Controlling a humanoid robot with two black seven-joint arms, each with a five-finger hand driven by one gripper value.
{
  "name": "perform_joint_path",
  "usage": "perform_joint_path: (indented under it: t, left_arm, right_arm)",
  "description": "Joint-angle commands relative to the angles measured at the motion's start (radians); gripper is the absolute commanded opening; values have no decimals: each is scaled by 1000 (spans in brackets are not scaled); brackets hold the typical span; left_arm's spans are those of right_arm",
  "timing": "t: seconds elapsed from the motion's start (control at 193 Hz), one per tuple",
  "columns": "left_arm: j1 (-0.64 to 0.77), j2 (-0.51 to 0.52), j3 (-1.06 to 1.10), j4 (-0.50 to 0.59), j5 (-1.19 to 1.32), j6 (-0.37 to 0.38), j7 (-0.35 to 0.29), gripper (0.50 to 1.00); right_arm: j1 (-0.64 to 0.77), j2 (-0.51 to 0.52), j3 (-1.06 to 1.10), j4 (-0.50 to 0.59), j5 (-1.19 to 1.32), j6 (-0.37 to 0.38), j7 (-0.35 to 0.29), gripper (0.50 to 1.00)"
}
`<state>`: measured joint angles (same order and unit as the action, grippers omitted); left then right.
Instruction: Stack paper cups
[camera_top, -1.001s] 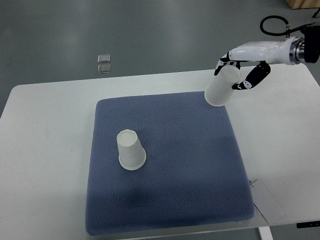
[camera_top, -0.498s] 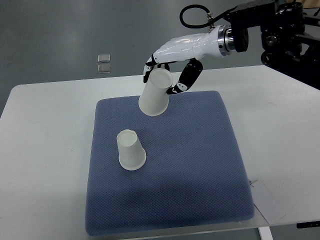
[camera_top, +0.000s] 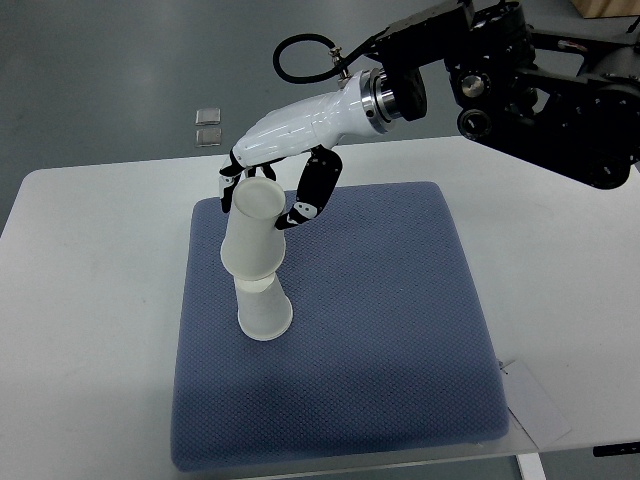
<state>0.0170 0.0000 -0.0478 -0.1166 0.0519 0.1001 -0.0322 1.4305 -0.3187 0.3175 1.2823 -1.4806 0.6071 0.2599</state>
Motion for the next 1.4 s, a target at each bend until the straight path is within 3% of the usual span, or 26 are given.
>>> perform_joint_path:
  t: [0.0,0.658,0.964,1.063,1.353,1.395]
  left_arm:
    - [0,0,0,0,0,1,0,1000]
    - [0,0,-1,0,0,1,0,1000]
    - [0,0,0,0,0,1,0,1000]
    - [0,0,0,0,0,1,0,1000]
    - [0,0,0,0,0,1,0,1000]
    - [0,0,0,0,0,1,0,1000]
  right_arm:
    - [-5,26,-3,0,0,2,-2,564]
    - [-50,72,-20,-34,-44,-7,-39,582]
    - [-76,95,-20,-46,-44,-24,-79,613]
    - [-85,96,-20,-46,-44,-29,-88,650]
    - [-100,92,-18,-46,-41,-27,-93,856]
    - [-100,90,-18,-46,-41,-27,-93,866]
